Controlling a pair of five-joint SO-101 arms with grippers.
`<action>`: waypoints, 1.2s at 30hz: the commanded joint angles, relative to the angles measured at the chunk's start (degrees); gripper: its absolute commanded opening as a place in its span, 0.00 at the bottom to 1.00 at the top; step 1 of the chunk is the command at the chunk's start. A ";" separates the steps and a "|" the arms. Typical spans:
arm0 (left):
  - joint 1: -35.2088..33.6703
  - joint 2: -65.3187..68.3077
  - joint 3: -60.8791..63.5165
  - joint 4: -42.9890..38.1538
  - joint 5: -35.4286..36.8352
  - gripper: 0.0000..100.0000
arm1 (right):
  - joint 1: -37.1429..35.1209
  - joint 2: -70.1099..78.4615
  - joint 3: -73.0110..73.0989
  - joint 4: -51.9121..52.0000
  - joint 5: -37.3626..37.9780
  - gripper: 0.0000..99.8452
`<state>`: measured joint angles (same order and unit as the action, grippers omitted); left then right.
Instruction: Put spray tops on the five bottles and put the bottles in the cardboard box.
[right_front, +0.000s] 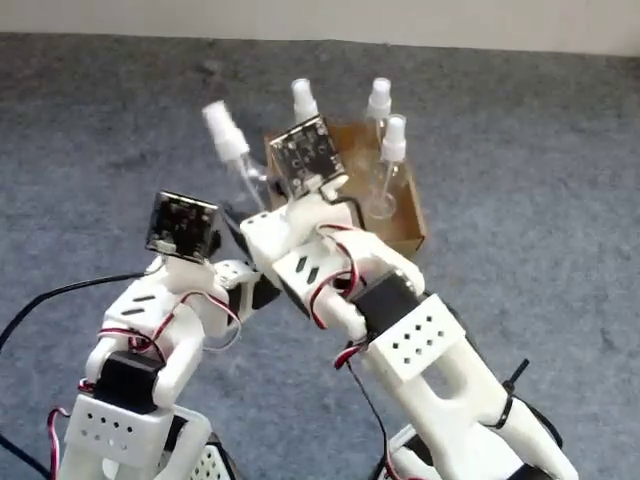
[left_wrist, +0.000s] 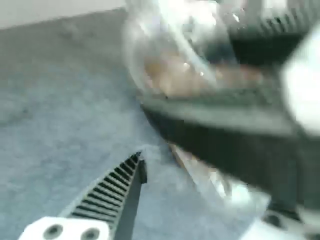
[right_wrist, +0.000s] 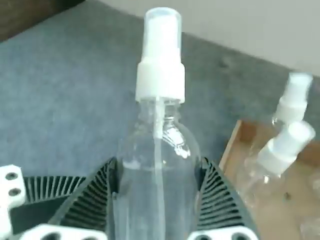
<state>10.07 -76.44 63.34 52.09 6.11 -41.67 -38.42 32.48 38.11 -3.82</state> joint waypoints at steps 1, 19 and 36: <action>-4.62 0.22 3.38 -9.93 0.88 0.30 | 0.22 -7.08 -3.91 4.26 0.62 0.00; -3.56 -0.31 4.44 -7.56 0.79 0.29 | 17.45 -4.00 -4.00 0.40 10.11 0.00; -6.29 -0.31 4.70 -7.56 0.88 0.22 | 24.84 14.64 5.85 -19.91 9.93 0.00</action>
<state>4.35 -76.35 68.70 44.53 6.55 -17.58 -24.00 37.58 22.29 5.76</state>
